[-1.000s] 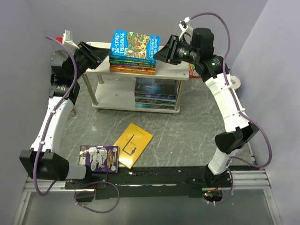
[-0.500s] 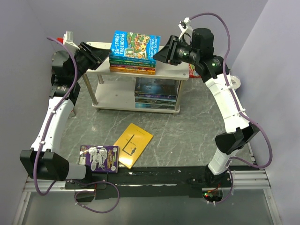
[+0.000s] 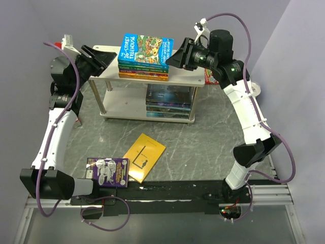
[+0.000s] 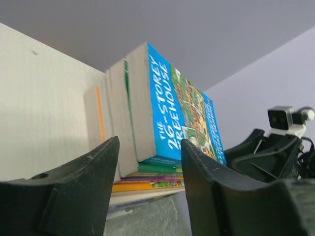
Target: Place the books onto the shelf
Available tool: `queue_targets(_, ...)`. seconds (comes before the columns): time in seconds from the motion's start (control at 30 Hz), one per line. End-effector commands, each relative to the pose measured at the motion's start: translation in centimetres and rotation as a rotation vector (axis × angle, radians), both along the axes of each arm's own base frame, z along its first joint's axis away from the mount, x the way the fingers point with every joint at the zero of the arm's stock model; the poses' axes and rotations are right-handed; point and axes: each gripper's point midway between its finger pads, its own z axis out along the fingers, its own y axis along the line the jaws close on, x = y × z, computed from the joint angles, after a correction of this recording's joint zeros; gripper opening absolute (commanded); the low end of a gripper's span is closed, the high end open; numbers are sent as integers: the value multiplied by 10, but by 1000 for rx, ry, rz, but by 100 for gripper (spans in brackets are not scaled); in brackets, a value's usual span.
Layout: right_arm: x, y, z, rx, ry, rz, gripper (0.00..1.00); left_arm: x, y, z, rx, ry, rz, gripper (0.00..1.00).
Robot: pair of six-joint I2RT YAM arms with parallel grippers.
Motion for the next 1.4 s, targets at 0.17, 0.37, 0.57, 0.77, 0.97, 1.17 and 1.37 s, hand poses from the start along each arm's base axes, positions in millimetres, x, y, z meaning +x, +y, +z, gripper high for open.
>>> queue_targets(0.17,-38,-59,29,30,-112,-168,68,-24,81,10,42,65,428,65)
queue_targets(0.37,-98,-74,-57,-8,-130,-206,68,-61,92,-92,48,276,509,62)
queue_targets(0.57,-160,-46,-202,-64,56,-54,68,-111,41,-221,119,453,259,56)
queue_targets(0.77,-189,-22,-297,-23,259,17,67,-152,-16,-324,187,632,98,54)
queue_targets(0.97,-208,-7,-334,6,363,71,71,-158,-32,-368,244,703,83,60)
queue_targets(1.17,-222,-11,-361,4,446,43,77,-163,-29,-419,328,810,97,63)
queue_targets(1.37,-242,-29,-386,-3,507,0,78,-190,-68,-446,381,859,-64,59)
